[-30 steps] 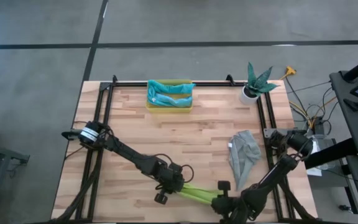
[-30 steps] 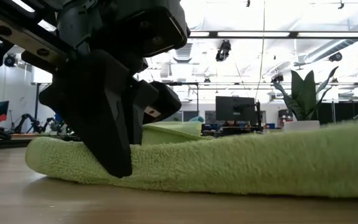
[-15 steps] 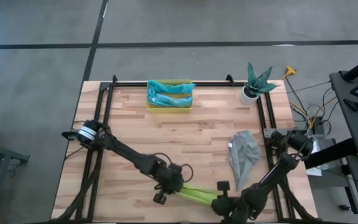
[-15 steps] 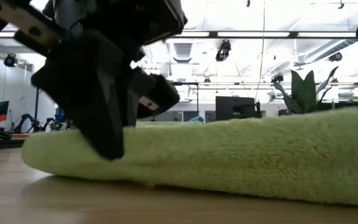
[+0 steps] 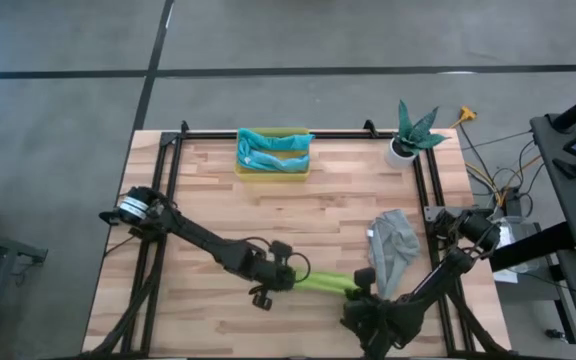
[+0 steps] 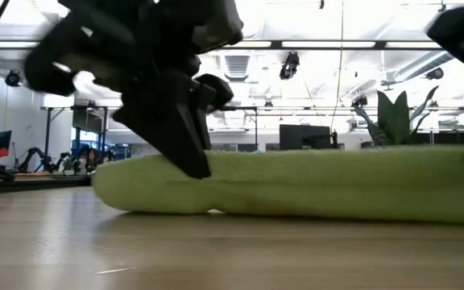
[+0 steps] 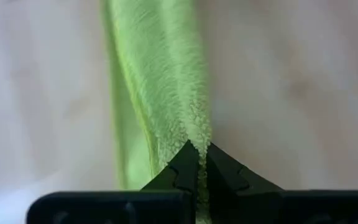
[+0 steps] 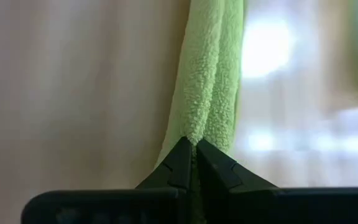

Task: Roll microfiber towels into tight, uniform cylinder then place into a basket
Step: Roll the green towel

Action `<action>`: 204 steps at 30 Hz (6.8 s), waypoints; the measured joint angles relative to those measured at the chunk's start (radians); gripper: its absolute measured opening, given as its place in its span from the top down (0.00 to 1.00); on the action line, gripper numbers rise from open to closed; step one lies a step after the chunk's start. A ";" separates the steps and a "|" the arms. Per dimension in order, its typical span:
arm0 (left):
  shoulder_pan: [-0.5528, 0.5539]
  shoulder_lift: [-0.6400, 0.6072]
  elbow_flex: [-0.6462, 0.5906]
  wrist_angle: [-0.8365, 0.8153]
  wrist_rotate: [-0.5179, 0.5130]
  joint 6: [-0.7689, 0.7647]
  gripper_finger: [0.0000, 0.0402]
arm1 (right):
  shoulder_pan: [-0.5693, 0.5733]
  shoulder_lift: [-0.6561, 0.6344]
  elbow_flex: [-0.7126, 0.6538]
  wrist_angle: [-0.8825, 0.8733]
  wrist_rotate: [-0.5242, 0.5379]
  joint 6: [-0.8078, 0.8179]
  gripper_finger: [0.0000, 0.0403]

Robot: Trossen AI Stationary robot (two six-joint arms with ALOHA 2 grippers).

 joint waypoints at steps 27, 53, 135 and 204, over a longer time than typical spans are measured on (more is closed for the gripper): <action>-0.066 0.055 -0.082 0.116 0.260 -0.220 1.00 | -0.018 0.076 0.024 0.320 -0.297 -0.097 0.98; -0.076 0.030 -0.093 0.133 0.161 -0.092 1.00 | -0.022 0.051 -0.233 0.833 -0.272 0.335 0.98; -0.136 0.090 -0.121 0.317 -0.179 0.172 0.99 | -0.028 -0.028 -0.433 1.230 -0.216 0.165 0.70; -0.138 0.098 -0.142 0.384 -0.192 0.069 0.99 | -0.048 -0.067 -0.146 0.572 -0.177 0.074 0.98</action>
